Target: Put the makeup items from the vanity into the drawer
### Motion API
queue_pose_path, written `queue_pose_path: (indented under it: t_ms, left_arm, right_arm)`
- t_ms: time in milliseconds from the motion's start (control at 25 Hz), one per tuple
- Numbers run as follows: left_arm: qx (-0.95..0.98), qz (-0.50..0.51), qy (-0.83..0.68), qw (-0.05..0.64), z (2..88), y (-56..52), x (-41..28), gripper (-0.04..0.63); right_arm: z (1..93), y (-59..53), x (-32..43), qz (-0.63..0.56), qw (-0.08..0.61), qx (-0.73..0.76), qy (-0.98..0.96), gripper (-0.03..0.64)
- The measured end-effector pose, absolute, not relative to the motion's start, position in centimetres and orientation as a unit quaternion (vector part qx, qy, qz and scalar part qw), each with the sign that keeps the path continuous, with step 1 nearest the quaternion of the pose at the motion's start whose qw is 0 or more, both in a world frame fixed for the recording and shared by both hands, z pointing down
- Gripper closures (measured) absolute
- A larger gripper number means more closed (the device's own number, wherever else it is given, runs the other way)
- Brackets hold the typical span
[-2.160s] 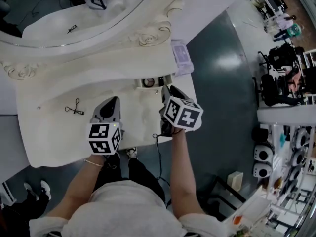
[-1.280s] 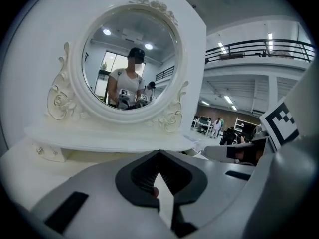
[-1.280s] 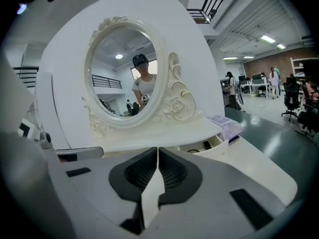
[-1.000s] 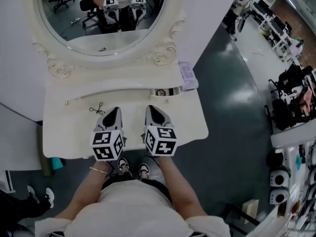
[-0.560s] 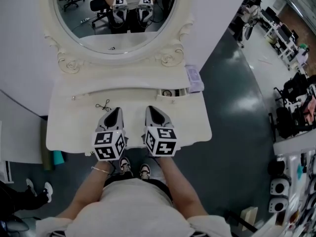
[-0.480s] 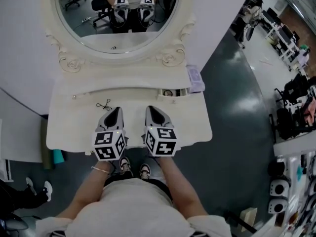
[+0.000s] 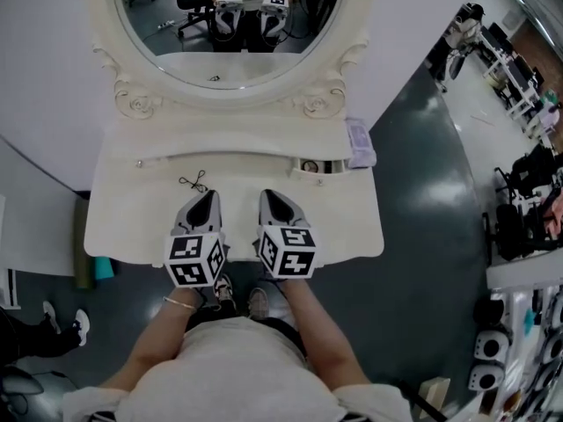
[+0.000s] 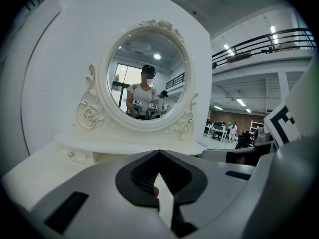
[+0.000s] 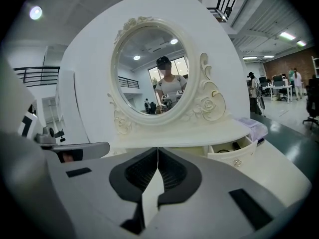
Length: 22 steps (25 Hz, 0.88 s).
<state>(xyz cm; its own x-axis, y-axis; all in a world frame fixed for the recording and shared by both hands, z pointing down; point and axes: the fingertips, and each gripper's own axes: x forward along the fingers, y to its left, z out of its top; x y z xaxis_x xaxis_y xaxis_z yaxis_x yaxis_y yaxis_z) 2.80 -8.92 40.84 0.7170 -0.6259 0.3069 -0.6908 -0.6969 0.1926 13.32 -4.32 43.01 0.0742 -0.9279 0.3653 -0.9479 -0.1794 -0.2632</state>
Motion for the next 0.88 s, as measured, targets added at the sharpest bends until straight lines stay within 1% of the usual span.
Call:
queue_pose_path:
  t_ms: [160,480,760,840,880]
  left_arm:
    - [0.901,0.120,-0.383,0.161,42.1,-10.1,0.6,0.594]
    - [0.864,0.153,-0.435,0.202,47.1,-13.1,-5.1,0.594]
    - [0.837,0.176,-0.461,0.237,51.9,-16.2,-8.8,0.594]
    - [0.832,0.181,-0.465,0.243,52.7,-16.9,-9.4,0.594]
    - [0.831,0.183,-0.466,0.245,53.1,-17.2,-9.7,0.594]
  right_arm:
    - [44.4,-5.6,11.5,0.246,0.038,0.713,-0.655,0.597]
    - [50.3,-10.0,5.9,0.293,0.107,0.638,-0.704,0.594]
    - [55.1,-14.6,3.6,0.307,0.142,0.611,-0.716,0.591]
    - [56.2,-15.5,3.4,0.309,0.153,0.604,-0.718,0.573]
    - [56.6,-15.9,3.3,0.310,0.158,0.601,-0.719,0.548]
